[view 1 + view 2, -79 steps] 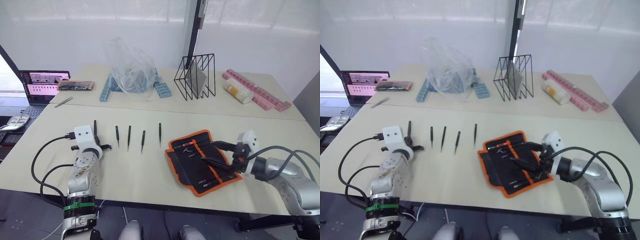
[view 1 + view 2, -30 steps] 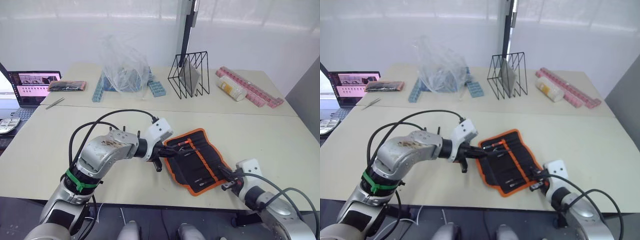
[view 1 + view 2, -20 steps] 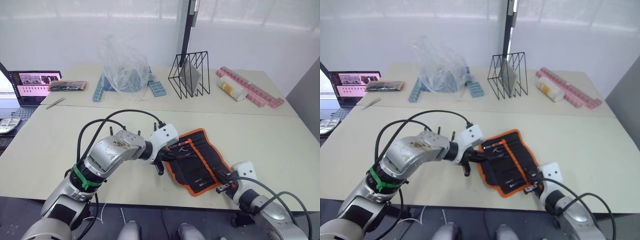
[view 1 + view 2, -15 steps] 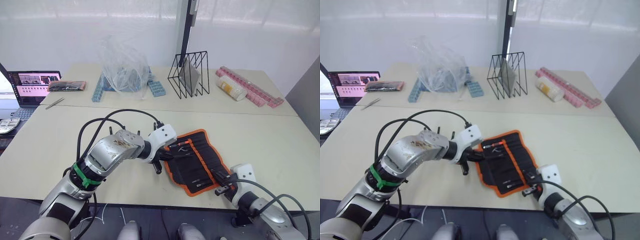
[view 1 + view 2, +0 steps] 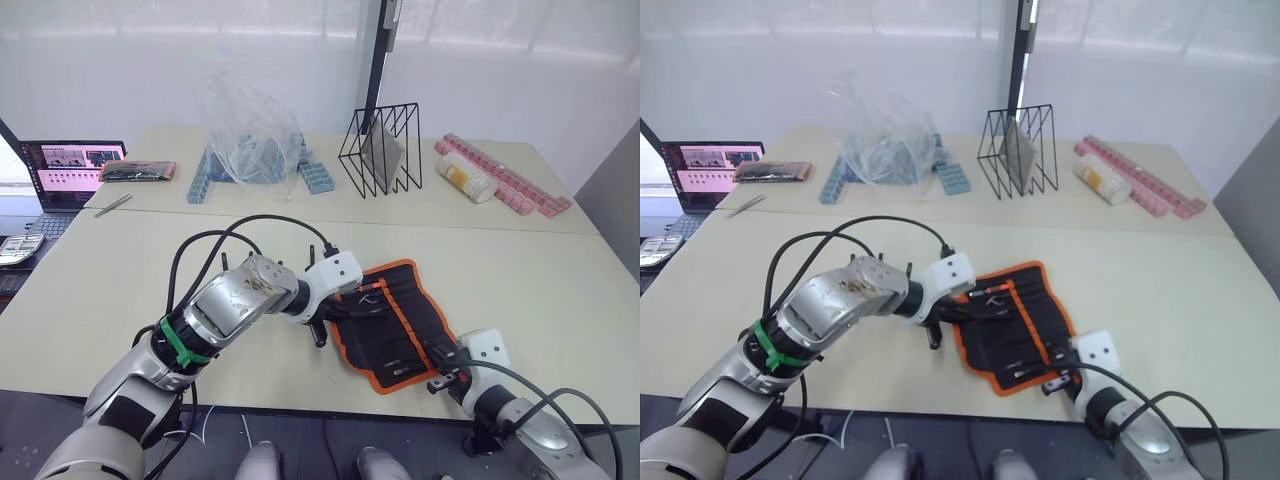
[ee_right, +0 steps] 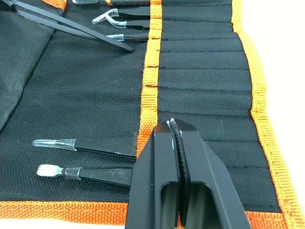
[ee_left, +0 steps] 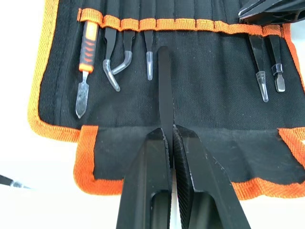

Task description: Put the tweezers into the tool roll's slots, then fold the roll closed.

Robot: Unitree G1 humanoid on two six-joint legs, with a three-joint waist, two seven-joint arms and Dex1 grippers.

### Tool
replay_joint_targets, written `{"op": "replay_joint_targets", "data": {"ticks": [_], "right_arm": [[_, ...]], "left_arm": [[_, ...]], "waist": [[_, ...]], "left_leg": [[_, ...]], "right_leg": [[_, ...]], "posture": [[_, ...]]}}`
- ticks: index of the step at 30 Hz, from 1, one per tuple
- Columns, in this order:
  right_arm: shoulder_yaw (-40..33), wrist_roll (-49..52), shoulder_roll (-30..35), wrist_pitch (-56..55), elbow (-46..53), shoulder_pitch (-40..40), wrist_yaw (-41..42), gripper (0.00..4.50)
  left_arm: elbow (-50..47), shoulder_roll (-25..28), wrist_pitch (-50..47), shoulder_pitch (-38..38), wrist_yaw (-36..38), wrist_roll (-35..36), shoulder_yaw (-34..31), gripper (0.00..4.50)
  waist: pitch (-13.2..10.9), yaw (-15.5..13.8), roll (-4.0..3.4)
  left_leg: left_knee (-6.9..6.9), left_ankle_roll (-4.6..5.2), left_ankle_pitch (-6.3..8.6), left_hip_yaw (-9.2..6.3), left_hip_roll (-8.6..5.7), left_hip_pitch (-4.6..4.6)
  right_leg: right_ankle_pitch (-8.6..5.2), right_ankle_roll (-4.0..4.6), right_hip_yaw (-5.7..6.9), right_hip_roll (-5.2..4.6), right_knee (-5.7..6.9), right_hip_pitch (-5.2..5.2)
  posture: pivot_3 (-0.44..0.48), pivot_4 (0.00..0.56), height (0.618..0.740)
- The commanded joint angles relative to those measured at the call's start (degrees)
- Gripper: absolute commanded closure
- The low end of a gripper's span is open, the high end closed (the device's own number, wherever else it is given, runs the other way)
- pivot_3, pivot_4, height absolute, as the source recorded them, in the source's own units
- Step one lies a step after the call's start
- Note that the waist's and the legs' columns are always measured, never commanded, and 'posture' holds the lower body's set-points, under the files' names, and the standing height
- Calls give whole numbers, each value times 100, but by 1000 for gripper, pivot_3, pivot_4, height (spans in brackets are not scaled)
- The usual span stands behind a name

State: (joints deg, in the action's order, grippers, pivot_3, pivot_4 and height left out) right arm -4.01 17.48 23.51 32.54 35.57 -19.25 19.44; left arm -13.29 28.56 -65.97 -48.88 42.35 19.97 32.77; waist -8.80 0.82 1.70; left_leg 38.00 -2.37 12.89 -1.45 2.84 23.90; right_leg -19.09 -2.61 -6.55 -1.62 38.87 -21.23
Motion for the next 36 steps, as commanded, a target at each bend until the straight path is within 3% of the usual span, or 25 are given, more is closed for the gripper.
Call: {"op": "replay_joint_targets", "data": {"ticks": [1,20,36], "right_arm": [[221,-91,-8,129,-94,-173,4,4437],[433,-251,-58,298,91,-252,-101,4437],[529,-361,-70,221,95,-351,-52,4437]], "left_arm": [[71,-83,217,-140,47,-191,84,4500],[1118,-1111,926,-246,57,-960,417,4500],[2732,-2084,2299,-391,78,-1729,480,4500]], "waist": [[0,0,0],[2,-11,4],[3,-6,6]], "left_leg": [[0,0,0,0,0,0],[1,1,-1,-1,-1,-3],[1,2,-1,-3,-1,-2]], "right_leg": [[0,0,0,0,0,0],[0,-1,-5,2,0,7],[-1,-1,-6,6,0,7]], "posture": [[0,150,705],[0,150,705],[0,150,705]]}}
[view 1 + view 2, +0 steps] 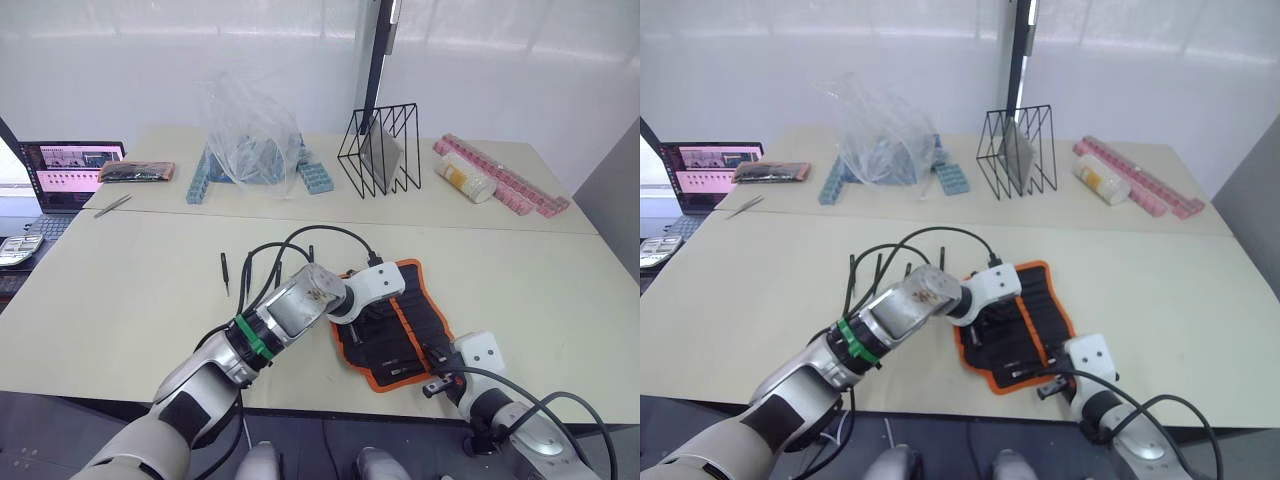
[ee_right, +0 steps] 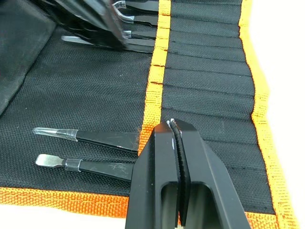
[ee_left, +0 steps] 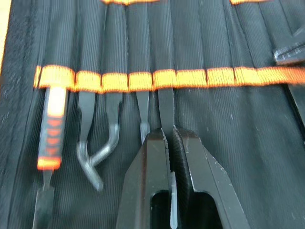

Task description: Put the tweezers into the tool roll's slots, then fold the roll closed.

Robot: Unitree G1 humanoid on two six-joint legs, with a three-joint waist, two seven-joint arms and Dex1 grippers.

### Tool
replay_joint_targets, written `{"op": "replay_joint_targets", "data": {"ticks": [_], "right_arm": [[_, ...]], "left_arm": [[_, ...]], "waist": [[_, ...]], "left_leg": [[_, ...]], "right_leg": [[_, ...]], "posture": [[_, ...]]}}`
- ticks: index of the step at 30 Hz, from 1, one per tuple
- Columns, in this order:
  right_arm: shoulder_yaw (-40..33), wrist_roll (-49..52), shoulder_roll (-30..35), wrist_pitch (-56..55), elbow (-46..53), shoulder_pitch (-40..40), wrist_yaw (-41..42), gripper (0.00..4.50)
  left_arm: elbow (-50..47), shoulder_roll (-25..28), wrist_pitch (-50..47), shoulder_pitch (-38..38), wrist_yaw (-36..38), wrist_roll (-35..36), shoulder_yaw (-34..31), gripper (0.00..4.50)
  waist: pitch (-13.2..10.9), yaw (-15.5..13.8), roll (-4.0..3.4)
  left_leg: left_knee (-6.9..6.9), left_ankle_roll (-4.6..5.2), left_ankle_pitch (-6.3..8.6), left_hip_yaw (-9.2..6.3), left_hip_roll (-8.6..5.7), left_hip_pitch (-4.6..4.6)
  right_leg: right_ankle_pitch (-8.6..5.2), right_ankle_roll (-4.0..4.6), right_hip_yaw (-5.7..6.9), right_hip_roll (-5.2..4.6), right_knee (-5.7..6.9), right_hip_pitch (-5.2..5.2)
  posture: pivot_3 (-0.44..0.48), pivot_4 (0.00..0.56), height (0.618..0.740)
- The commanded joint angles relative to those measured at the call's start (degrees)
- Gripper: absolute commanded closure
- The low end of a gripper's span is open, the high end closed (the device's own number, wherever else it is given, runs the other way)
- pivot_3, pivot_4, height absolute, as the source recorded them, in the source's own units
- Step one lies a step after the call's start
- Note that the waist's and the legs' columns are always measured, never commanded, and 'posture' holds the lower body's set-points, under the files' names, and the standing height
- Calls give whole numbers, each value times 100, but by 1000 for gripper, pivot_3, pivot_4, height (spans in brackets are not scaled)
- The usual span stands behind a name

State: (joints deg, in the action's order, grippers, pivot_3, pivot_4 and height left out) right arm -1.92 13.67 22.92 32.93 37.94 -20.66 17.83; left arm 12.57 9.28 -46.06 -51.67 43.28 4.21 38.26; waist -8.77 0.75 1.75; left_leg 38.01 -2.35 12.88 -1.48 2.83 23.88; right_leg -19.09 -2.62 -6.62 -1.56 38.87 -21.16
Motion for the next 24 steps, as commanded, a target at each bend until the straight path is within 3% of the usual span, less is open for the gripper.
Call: {"op": "replay_joint_targets", "data": {"ticks": [1,10,14,19,23,24], "right_arm": [[323,14,-12,173,-145,-220,114,4437],[317,-15,-21,79,-174,-338,121,4437],[303,-20,-34,65,-196,-367,98,4500],[284,-49,-55,48,-265,-377,62,4500],[257,-53,-25,115,-337,-369,71,4500],[254,-55,-9,146,-355,-371,77,4500]], "left_arm": [[212,-191,378,-99,-4,-186,-75,4500],[461,-197,779,47,119,-435,-164,4500],[142,-16,680,39,326,-371,-330,3179],[-627,645,656,-51,845,-267,-575,1530],[-1227,1151,374,-117,1240,77,-1100,175],[-1370,1284,274,-109,1309,194,-1276,47]], "waist": [[1,0,1],[5,-9,7],[5,2,7],[6,44,6],[5,25,7],[5,23,7]], "left_leg": [[0,0,0,0,0,0],[0,6,-4,0,-1,-3],[0,6,-4,0,-1,-3],[-4,6,-4,-2,2,-2],[-4,6,-4,-3,2,-1],[-4,6,-4,-2,2,-1]], "right_leg": [[0,0,-1,0,0,1],[-1,-1,-3,0,-2,12],[-1,-1,-4,1,-2,10],[-1,0,-10,8,1,2],[-2,0,-9,7,1,3],[-2,0,-8,7,1,3]], "posture": [[0,150,705],[0,150,705],[0,150,705],[0,150,705],[0,150,705],[0,150,705]]}}
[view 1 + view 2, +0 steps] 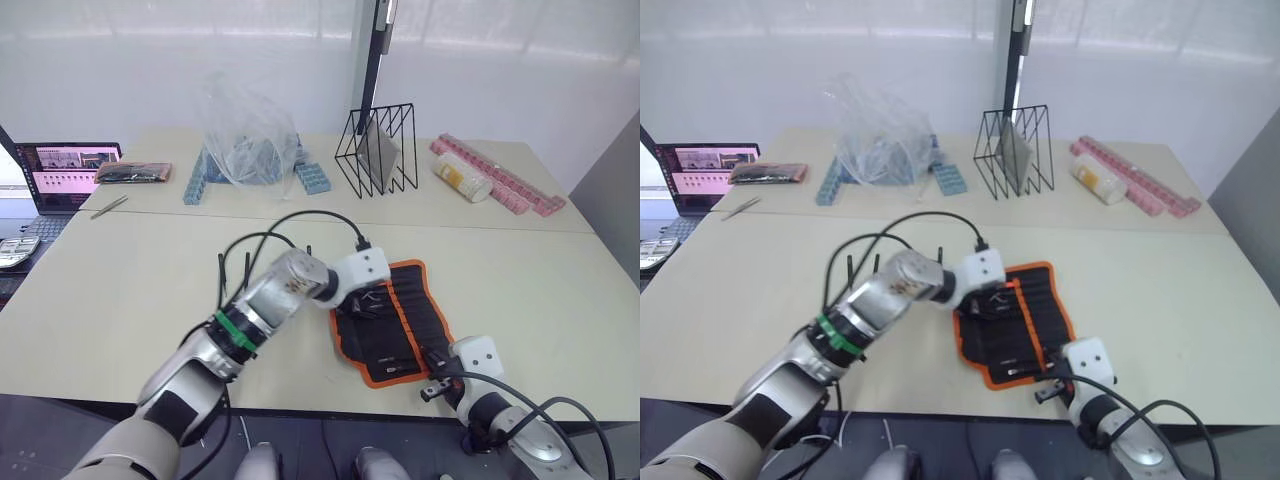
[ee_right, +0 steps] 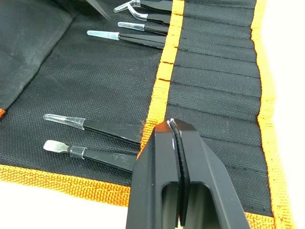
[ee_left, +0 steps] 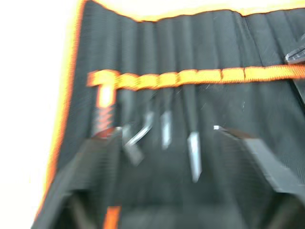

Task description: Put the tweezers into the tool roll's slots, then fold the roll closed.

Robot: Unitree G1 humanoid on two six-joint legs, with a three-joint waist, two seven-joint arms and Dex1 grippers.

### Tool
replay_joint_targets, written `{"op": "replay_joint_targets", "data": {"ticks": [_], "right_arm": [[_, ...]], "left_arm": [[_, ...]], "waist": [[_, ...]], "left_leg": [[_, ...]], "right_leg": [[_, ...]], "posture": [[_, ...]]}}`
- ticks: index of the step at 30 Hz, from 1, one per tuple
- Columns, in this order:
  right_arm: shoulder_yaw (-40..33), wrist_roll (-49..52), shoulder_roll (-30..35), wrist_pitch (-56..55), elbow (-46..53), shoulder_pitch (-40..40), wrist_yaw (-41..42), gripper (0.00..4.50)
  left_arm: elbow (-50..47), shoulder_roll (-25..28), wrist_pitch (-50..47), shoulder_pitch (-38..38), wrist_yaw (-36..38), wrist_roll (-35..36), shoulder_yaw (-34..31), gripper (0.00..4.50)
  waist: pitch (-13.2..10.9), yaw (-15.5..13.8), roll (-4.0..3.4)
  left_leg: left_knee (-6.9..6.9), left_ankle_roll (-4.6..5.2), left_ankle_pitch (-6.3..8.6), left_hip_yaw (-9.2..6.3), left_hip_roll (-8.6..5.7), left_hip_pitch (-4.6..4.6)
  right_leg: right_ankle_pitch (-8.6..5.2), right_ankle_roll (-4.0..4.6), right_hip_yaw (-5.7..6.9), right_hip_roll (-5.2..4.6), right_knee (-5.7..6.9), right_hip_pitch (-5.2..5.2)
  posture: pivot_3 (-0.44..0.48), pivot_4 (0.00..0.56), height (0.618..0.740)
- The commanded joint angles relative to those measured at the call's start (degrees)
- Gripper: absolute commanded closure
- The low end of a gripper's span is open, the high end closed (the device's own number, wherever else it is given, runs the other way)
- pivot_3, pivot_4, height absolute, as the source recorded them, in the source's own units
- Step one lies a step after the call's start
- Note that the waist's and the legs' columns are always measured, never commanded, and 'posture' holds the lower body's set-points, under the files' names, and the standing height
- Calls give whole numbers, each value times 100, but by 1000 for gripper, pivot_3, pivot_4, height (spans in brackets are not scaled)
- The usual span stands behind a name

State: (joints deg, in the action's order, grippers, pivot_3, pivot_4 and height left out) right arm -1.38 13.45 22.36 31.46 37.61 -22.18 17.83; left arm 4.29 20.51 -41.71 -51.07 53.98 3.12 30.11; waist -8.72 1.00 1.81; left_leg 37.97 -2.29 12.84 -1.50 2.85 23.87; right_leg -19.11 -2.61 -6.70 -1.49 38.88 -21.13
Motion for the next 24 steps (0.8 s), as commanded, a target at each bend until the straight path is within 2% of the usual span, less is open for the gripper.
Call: {"op": "replay_joint_targets", "data": {"ticks": [1,6,8,11,15,18,21,24], "right_arm": [[204,-38,69,318,-347,-220,89,4500],[230,-77,77,416,-552,-195,58,4500],[213,-72,70,383,-643,-193,76,4500],[244,-82,27,250,-848,-152,125,4500],[286,-96,-22,10,-1093,-146,205,4500],[289,-131,28,-177,-1306,-148,310,4500],[214,-131,93,-333,-1484,-146,422,4500],[172,-139,158,-441,-1581,-152,510,4500]], "left_arm": [[-660,273,-249,-145,282,415,-641,47],[-1103,709,-687,206,62,923,-1721,47],[-1307,886,-852,585,-196,1142,-2453,47],[-1701,1329,-616,1499,-312,1343,-3374,47],[-2044,1829,-328,2783,-320,1526,-4231,47],[-2002,2093,115,4231,-344,1486,-5299,47],[-1950,2111,502,5349,-364,1583,-6208,47],[-2091,1975,722,6026,-346,1813,-6708,47]], "waist": [[0,-2,0],[1,5,0],[4,18,4],[12,65,15],[39,65,64],[43,64,89],[42,63,101],[48,-27,134]], "left_leg": [[0,0,0,0,0,0],[0,0,0,-1,3,-4],[0,0,0,-1,3,-8],[-2,0,0,-1,9,-14],[-9,-1,1,-6,14,-25],[-11,-2,2,-4,18,-55],[-18,-18,14,0,21,-102],[-18,-19,15,-24,25,-116]], "right_leg": [[0,0,0,0,0,0],[0,0,1,0,1,2],[0,0,1,-1,1,4],[0,1,2,0,6,4],[-1,5,15,-3,8,11],[-5,13,22,-8,1,41],[-65,40,39,-27,-21,98],[-71,49,81,-39,-26,97]], "posture": [[0,150,705],[0,150,705],[0,150,705],[0,150,705],[0,150,705],[0,150,705],[0,150,705],[0,150,705]]}}
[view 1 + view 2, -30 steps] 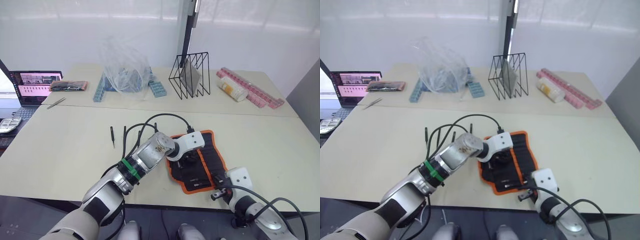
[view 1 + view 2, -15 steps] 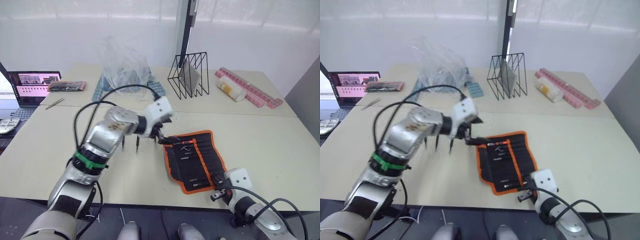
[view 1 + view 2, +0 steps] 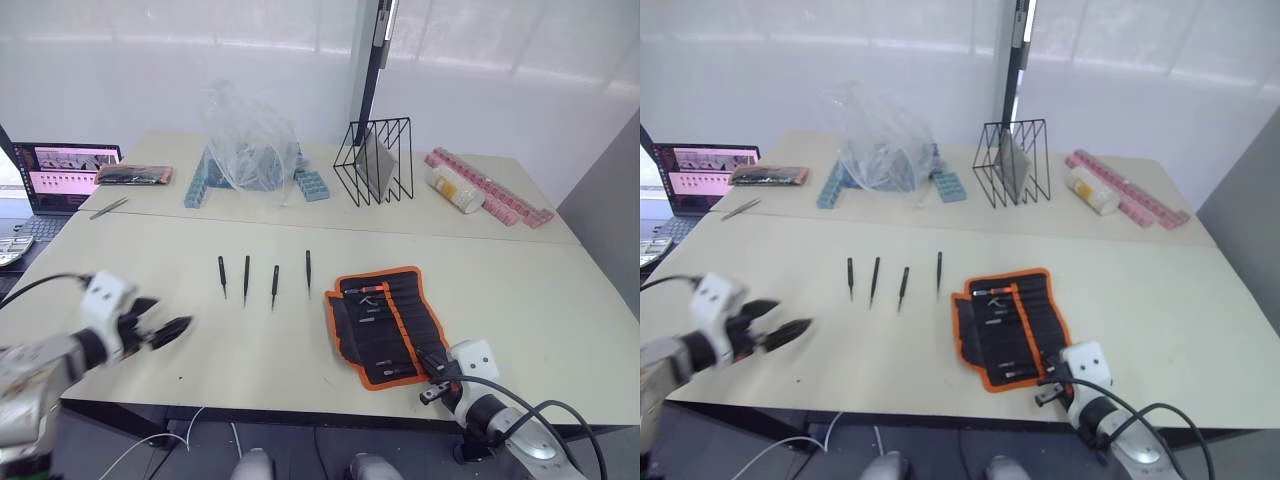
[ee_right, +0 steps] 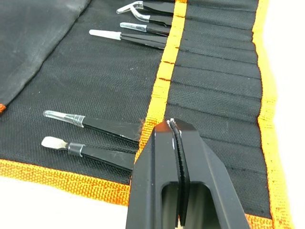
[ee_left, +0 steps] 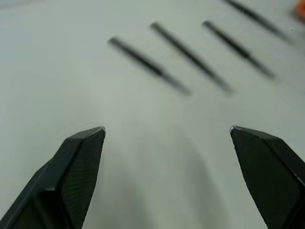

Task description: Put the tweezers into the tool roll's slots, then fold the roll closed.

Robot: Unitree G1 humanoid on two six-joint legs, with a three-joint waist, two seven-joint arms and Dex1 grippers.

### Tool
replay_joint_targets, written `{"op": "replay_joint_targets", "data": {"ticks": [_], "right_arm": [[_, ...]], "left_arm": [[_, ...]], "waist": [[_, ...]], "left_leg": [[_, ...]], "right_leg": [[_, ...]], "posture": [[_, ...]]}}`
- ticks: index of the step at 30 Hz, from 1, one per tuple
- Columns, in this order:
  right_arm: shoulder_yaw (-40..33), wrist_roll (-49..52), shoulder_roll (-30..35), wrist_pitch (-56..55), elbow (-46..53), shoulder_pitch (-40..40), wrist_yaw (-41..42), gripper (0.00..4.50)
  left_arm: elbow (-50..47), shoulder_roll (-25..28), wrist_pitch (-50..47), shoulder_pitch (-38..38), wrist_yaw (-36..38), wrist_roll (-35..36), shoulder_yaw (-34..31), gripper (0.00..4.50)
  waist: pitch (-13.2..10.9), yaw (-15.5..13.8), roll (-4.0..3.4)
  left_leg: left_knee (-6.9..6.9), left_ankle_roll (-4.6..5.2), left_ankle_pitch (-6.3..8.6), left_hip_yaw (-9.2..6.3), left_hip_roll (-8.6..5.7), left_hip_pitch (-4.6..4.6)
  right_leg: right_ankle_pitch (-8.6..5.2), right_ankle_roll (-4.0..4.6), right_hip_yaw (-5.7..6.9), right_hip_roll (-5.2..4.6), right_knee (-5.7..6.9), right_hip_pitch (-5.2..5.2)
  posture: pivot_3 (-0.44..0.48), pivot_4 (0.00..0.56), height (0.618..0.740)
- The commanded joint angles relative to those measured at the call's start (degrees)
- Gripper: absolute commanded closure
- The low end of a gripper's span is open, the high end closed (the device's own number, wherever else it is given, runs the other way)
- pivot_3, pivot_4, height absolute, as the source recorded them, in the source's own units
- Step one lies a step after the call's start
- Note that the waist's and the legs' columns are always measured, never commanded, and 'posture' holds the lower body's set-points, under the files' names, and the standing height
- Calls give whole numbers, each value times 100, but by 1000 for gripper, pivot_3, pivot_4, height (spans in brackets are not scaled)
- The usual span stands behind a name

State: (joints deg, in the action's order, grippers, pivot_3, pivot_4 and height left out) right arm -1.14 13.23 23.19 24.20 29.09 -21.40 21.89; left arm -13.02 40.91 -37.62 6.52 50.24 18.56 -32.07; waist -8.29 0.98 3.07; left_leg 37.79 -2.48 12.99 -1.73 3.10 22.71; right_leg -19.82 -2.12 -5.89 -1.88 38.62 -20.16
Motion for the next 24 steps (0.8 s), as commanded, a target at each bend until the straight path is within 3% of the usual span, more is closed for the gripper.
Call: {"op": "replay_joint_targets", "data": {"ticks": [1,6,10,19,24], "right_arm": [[136,-120,97,257,-760,-226,133,4500],[11,-96,206,167,-923,-158,282,4500],[-34,-91,249,143,-984,-114,357,4500],[-45,-101,275,161,-1052,18,454,4500],[-68,-107,252,161,-1093,52,462,4500]], "left_arm": [[-432,-166,356,494,-12,335,-670,47],[-983,-949,654,1467,-617,455,-1403,47],[-1639,-1531,400,1791,-1226,726,-1496,47],[-1979,-1499,240,1778,-1641,913,-1004,47],[-2001,-1296,-89,1298,-2010,923,-496,47]], "waist": [[8,-27,10],[16,-13,17],[32,-46,41],[40,-22,48],[40,-37,48]], "left_leg": [[0,0,0,-3,4,-3],[-5,-2,2,17,5,-8],[-5,0,5,9,4,2],[-5,-1,5,13,0,0],[-5,-1,5,11,-6,-1]], "right_leg": [[-4,7,25,-25,-1,3],[-10,5,30,-70,-9,16],[-10,5,40,-72,-19,17],[-11,6,37,-65,-22,21],[-11,6,39,-65,-23,21]], "posture": [[0,150,705],[0,150,705],[0,150,705],[0,150,705],[0,150,705]]}}
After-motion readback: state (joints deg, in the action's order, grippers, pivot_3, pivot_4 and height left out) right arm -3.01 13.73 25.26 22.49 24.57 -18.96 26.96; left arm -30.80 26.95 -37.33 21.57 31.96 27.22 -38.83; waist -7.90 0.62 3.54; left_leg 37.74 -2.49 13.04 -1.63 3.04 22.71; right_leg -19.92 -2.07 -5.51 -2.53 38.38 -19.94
